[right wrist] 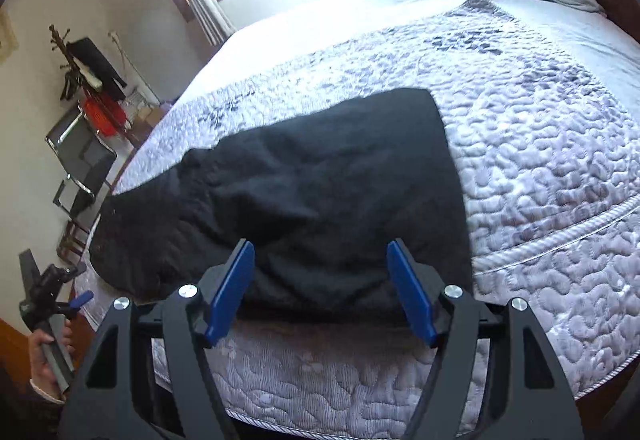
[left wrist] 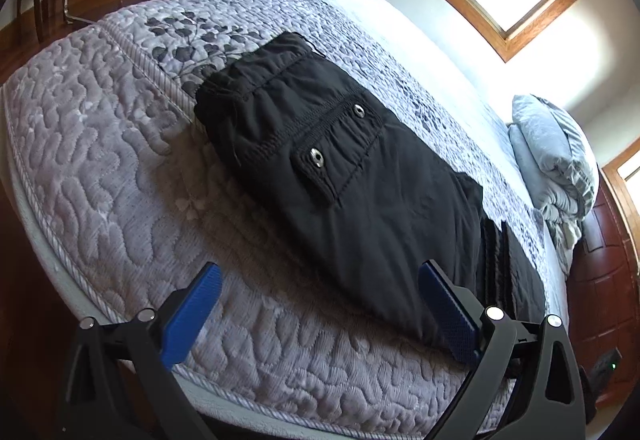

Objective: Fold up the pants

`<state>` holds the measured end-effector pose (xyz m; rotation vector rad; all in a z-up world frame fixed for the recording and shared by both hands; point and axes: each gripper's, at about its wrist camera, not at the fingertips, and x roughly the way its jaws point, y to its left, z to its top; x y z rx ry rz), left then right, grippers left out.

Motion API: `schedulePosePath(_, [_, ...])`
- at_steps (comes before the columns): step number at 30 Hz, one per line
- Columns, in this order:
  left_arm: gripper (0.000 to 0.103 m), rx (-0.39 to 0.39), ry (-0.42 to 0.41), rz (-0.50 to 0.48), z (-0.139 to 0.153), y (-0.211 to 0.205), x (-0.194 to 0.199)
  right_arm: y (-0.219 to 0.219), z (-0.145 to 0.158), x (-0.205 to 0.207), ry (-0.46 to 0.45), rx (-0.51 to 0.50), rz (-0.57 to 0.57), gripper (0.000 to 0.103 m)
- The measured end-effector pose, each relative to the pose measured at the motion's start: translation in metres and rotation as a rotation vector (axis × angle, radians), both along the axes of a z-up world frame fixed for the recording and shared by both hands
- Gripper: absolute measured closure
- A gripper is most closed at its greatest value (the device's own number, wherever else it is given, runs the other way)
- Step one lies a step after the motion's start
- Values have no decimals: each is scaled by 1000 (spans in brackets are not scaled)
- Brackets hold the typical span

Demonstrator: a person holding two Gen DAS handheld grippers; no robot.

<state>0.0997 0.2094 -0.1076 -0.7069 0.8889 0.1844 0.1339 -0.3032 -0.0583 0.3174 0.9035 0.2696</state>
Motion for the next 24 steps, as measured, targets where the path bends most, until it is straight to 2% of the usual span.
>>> schedulePosePath(4, [4, -30, 5, 21, -4, 11, 5, -27, 3, 2, 8, 58, -62, 26])
schedulePosePath(9, [4, -42, 6, 13, -7, 10, 5, -75, -31, 13, 129, 199, -161, 21])
schedulePosePath(14, [4, -35, 21, -8, -9, 4, 8, -93, -74, 36, 252, 366, -131, 21])
schedulePosePath(18, [4, -29, 26, -9, -9, 0, 11, -89, -100, 56, 326, 450, -86, 18])
schedulePosePath(20, [4, -25, 32, -13, -10, -2, 12, -86, -107, 64, 335, 482, -57, 18])
schedulePosePath(21, [4, -23, 38, -14, -11, -2, 13, -84, -107, 66, 332, 489, -51, 21])
schedulePosePath(22, [4, -22, 42, -14, -12, -2, 14, -83, -106, 68, 326, 499, -31, 40])
schedulePosePath(24, [4, -23, 49, -17, -15, -3, 16, -83, -106, 72, 332, 543, -9, 51])
